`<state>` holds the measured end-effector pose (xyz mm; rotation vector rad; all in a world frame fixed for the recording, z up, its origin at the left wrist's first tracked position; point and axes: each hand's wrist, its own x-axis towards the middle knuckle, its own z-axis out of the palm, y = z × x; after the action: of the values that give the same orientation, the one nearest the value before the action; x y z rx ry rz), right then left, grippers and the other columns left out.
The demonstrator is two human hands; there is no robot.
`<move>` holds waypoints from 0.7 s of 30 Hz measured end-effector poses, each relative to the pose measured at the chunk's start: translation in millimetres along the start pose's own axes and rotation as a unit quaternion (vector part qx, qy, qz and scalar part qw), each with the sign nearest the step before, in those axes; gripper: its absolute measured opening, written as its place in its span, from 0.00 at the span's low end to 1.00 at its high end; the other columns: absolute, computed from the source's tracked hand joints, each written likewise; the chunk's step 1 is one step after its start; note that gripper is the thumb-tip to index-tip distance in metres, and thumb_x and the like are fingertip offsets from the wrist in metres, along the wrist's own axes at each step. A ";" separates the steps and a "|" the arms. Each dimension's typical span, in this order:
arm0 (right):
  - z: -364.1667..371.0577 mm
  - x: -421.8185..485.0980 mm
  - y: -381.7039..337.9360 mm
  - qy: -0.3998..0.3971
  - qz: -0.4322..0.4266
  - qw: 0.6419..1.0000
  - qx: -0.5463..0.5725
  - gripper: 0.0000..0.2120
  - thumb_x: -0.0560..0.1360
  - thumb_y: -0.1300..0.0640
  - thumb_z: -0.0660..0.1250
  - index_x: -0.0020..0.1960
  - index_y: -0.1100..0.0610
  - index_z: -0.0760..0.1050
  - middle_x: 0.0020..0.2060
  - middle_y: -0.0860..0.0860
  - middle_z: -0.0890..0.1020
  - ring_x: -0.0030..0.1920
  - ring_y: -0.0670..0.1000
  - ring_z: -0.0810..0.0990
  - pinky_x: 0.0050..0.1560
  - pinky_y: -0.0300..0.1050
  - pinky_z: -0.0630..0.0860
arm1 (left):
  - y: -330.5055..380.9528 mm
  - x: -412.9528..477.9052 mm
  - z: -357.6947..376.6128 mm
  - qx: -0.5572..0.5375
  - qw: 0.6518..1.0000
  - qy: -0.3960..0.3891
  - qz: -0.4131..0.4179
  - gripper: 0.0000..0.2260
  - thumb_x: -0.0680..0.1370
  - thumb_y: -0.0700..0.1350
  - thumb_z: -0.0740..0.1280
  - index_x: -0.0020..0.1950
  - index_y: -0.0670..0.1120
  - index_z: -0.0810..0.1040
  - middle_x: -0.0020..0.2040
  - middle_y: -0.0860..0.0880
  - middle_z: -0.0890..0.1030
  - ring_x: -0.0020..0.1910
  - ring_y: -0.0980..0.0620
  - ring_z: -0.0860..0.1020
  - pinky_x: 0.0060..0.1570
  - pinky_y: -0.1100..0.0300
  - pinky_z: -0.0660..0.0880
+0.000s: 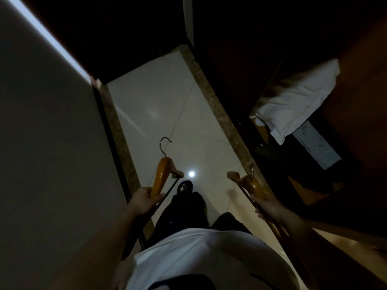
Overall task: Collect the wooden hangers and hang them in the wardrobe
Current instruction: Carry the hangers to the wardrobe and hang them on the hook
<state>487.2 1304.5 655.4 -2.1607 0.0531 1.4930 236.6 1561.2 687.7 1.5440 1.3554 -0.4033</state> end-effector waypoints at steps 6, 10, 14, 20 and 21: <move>25.1 -5.2 -73.9 0.001 -0.018 0.994 0.105 0.12 0.77 0.50 0.62 0.43 0.59 0.72 0.31 0.53 0.73 0.30 0.50 0.72 0.33 0.42 0.70 | 70.2 56.3 -68.7 -0.006 0.997 -0.052 0.063 0.07 0.77 0.45 0.66 0.46 0.40 0.74 0.29 0.44 0.74 0.26 0.49 0.73 0.29 0.59 0.72; 17.8 -11.0 -100.4 0.059 -0.027 0.985 0.162 0.12 0.77 0.50 0.62 0.45 0.59 0.74 0.30 0.52 0.74 0.30 0.49 0.73 0.32 0.40 0.71 | 134.6 83.9 -71.3 0.025 0.990 -0.095 0.097 0.07 0.77 0.45 0.65 0.44 0.42 0.74 0.30 0.44 0.75 0.26 0.51 0.74 0.29 0.61 0.74; -3.9 -17.1 -115.6 0.144 -0.046 0.956 0.251 0.12 0.77 0.53 0.63 0.38 0.59 0.73 0.29 0.52 0.73 0.29 0.49 0.72 0.31 0.40 0.69 | 198.0 96.3 -49.6 0.068 0.976 -0.147 0.146 0.07 0.77 0.46 0.66 0.42 0.43 0.74 0.28 0.45 0.75 0.24 0.52 0.73 0.30 0.60 0.73; -68.8 -25.6 -120.1 0.239 -0.049 0.908 0.341 0.14 0.78 0.55 0.62 0.35 0.60 0.72 0.28 0.55 0.73 0.27 0.50 0.73 0.31 0.41 0.70 | 292.4 82.9 12.4 0.092 0.953 -0.198 0.209 0.09 0.77 0.45 0.65 0.39 0.44 0.72 0.28 0.46 0.74 0.22 0.55 0.72 0.27 0.64 0.73; -83.0 -25.4 -118.9 0.256 -0.043 0.895 0.363 0.15 0.78 0.54 0.63 0.35 0.60 0.72 0.28 0.55 0.73 0.24 0.49 0.73 0.31 0.42 0.70 | 306.3 77.6 25.9 0.085 0.951 -0.204 0.215 0.09 0.77 0.45 0.65 0.39 0.44 0.72 0.28 0.46 0.73 0.21 0.55 0.72 0.26 0.65 0.72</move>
<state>585.8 1366.1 745.5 -1.8120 0.5899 0.6435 540.6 1621.9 754.6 1.7278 0.6550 -0.5371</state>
